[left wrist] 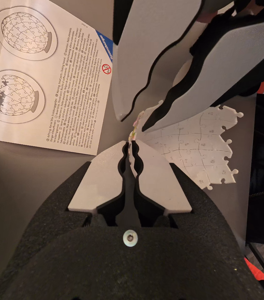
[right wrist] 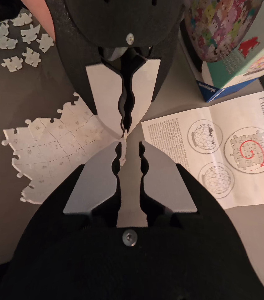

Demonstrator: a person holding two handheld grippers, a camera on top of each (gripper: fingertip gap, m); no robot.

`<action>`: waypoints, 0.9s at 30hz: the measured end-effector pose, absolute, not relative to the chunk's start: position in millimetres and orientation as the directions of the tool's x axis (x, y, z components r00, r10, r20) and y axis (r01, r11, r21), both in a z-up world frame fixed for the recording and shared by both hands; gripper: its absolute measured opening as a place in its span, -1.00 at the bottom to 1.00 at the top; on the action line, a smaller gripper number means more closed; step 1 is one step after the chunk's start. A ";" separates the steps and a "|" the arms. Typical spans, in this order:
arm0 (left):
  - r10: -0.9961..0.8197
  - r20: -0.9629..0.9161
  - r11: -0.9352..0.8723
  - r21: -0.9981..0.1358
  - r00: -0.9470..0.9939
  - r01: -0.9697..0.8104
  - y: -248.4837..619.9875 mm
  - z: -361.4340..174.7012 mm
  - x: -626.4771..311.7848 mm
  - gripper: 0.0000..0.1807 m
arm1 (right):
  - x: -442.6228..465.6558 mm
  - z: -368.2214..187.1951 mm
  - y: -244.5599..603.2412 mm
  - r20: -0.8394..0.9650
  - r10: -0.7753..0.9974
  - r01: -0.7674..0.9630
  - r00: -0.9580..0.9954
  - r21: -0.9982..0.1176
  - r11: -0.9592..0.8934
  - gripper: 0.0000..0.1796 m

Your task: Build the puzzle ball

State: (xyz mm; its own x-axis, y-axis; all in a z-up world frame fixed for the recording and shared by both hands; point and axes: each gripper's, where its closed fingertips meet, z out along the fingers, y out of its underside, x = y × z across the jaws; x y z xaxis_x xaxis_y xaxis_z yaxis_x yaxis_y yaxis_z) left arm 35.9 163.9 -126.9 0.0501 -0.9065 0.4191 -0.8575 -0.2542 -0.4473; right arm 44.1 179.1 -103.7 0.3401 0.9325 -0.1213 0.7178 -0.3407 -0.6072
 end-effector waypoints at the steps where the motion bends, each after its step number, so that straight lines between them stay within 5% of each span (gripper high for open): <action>1: -0.906 0.420 -0.253 -0.445 0.049 -0.859 163.3 -127.2 35.4 -0.95 | 45.8 -106.6 177.3 -0.139 0.927 0.717 0.348 -0.598 -0.359 -0.76; 8: -0.906 0.421 -0.251 -0.441 0.048 -0.862 163.1 -128.2 34.4 -0.95 | 46.8 -115.8 169.6 -0.209 0.923 0.712 0.322 -0.590 -0.382 -0.96; 27: -0.903 0.430 -0.192 -0.404 0.000 -0.895 157.5 -130.5 35.3 -0.93 | 49.3 -110.1 170.6 -0.215 0.938 0.794 0.272 -0.500 -0.345 -0.97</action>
State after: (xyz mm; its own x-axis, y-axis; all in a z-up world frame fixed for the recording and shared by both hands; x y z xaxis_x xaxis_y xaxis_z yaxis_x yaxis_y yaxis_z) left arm 35.3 157.5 -130.5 -0.0002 -0.9030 0.4297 -0.8946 -0.1918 -0.4036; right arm 49.3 170.6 -110.1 0.2722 0.9378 -0.2154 0.7944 -0.3454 -0.4996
